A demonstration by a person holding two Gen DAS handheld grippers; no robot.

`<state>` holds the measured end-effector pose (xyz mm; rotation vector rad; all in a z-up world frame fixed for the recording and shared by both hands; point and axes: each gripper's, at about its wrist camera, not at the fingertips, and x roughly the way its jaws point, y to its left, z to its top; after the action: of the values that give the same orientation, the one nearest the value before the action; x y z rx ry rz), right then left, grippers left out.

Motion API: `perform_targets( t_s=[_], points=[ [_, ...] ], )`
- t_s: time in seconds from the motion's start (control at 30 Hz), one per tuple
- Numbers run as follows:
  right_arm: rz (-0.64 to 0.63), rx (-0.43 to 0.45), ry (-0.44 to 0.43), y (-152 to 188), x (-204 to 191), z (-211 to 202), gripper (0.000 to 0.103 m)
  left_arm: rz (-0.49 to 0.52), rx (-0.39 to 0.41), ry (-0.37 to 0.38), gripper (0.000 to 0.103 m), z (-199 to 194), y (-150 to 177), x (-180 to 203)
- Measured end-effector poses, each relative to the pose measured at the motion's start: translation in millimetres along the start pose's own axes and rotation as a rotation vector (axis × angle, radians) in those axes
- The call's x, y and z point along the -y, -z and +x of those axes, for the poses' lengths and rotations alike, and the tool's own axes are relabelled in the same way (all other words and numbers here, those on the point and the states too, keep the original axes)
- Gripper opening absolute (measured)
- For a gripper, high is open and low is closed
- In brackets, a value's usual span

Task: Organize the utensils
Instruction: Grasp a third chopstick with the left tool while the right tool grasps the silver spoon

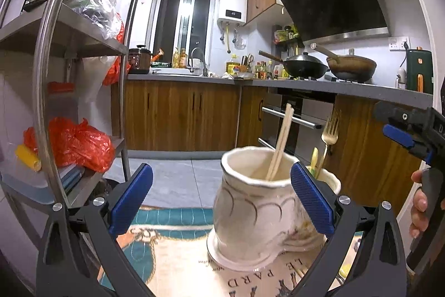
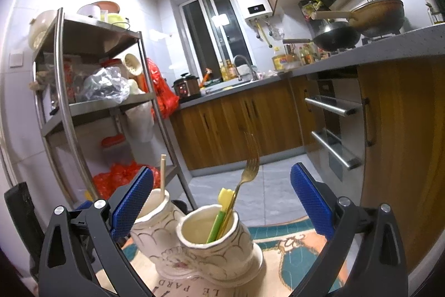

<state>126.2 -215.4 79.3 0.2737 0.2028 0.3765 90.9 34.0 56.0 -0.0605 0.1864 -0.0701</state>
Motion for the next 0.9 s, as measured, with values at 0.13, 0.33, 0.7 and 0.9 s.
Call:
perform_targets(
  t_s=[0.13,0.33,0.7,0.9],
  points=[
    [0.001,-0.015,0.014,6,2,-5,0.098,0.007,-0.037,0.017,0.097,-4,10,6],
    [-0.026,-0.052,0.061,22,9,-15,0.098,0.042,-0.086,0.045,0.097,-12,26,20],
    [-0.066,-0.166,0.183,54,39,-32,0.098,0.052,-0.175,0.075,0.097,-18,44,34],
    [0.001,-0.236,0.189,66,58,-42,0.098,0.008,-0.228,0.065,0.097,-23,51,32]
  ],
)
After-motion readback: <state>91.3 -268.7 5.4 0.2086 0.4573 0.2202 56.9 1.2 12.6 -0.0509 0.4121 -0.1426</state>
